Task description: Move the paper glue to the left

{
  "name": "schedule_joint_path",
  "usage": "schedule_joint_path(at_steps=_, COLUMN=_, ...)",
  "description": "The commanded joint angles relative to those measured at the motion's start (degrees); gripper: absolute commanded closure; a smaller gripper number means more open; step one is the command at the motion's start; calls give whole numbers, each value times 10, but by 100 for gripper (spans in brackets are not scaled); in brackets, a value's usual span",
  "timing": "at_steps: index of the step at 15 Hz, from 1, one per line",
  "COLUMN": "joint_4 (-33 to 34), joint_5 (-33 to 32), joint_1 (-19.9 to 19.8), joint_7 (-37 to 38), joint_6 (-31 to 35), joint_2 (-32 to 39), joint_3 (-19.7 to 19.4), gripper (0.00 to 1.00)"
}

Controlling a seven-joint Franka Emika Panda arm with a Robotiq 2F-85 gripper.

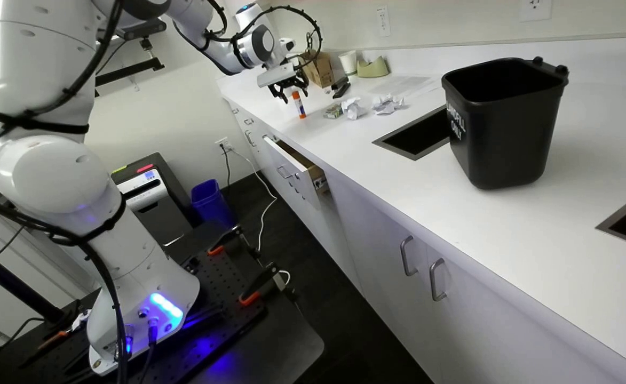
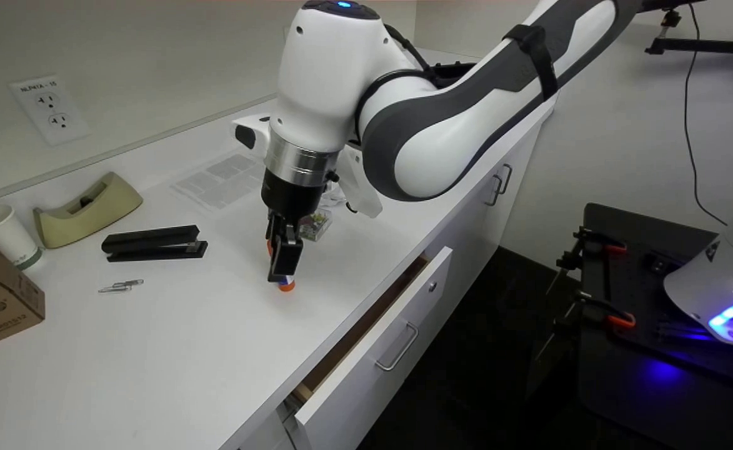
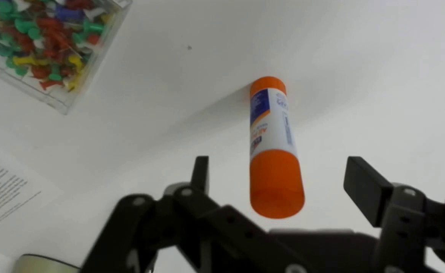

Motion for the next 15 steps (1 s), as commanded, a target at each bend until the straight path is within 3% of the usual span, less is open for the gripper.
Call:
schedule_joint_path(at_steps=1, joint_4=-7, joint_5=6, joint_1=-1, joint_7=-7, joint_6=-19, joint_2=-23, joint_3=0, gripper=0)
schedule_joint_path(at_steps=5, joint_4=-28, joint_5=9, joint_1=1, joint_7=9, joint_6=-36, joint_2=-65, joint_3=-2, gripper=0)
schedule_joint_path(at_steps=7, joint_4=-43, joint_5=36, joint_1=-13, joint_7=-2, joint_6=-54, joint_2=-97, joint_3=17, gripper=0)
schedule_joint_path(at_steps=10, joint_4=-67, joint_5=89, joint_1=-32, joint_7=-21, joint_6=-117, joint_2=-156, joint_3=42, gripper=0)
schedule_joint_path(at_steps=15, joint_4=-78, joint_5=117, joint_1=-30, joint_7=-18, joint_6=-194, joint_2=-215, joint_3=40, gripper=0)
